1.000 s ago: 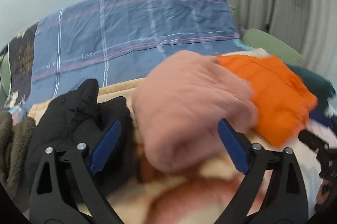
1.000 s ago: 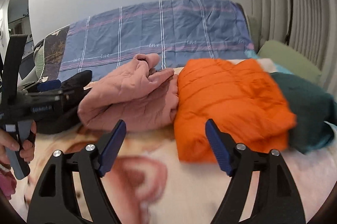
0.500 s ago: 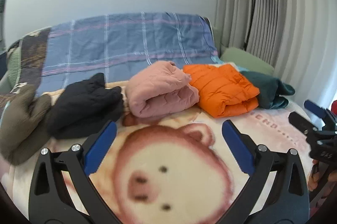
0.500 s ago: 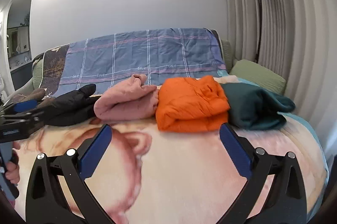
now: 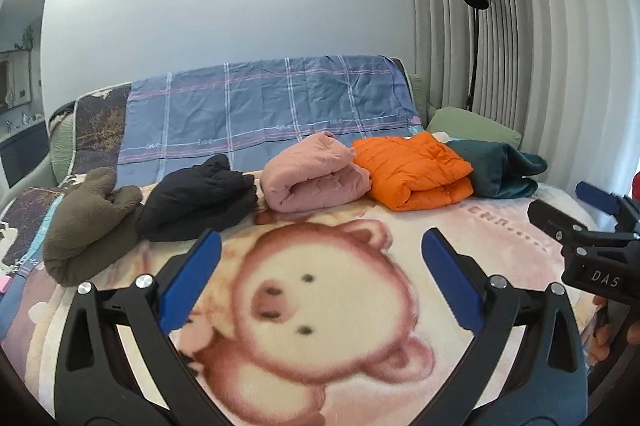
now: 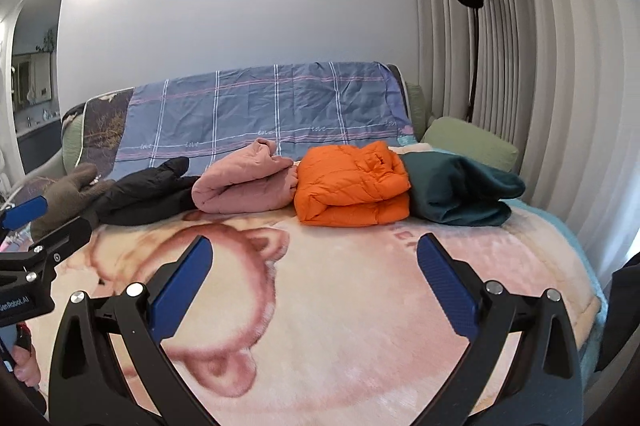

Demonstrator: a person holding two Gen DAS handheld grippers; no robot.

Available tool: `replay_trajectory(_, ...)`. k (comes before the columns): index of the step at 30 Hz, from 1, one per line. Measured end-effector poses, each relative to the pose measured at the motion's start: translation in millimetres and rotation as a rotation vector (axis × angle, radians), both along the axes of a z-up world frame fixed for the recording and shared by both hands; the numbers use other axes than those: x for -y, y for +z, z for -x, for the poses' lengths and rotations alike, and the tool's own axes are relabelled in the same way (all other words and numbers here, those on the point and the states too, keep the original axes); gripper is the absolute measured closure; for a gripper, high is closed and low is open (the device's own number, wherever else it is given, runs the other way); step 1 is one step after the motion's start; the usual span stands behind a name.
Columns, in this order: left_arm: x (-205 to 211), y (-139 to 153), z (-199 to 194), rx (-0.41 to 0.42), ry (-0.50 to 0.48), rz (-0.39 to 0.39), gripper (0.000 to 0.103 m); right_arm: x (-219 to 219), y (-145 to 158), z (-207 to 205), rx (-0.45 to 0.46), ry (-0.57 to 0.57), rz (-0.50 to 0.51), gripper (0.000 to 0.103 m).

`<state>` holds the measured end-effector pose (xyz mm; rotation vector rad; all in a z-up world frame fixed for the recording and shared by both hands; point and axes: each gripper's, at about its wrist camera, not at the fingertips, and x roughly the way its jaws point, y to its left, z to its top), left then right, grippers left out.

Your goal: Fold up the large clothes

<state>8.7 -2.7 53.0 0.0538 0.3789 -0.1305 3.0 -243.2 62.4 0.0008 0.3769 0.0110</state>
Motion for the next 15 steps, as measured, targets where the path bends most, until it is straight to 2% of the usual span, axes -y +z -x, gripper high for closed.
replay_trajectory(9, 7, -12, 16, -0.038, -0.008, -0.028, 0.002, -2, -9, 11, -0.031, -0.004, 0.012, 0.001)
replay_trajectory(15, 12, -14, 19, -0.033, 0.004, -0.056, 0.002, -2, -12, 14, -0.029, -0.019, 0.025, 0.001)
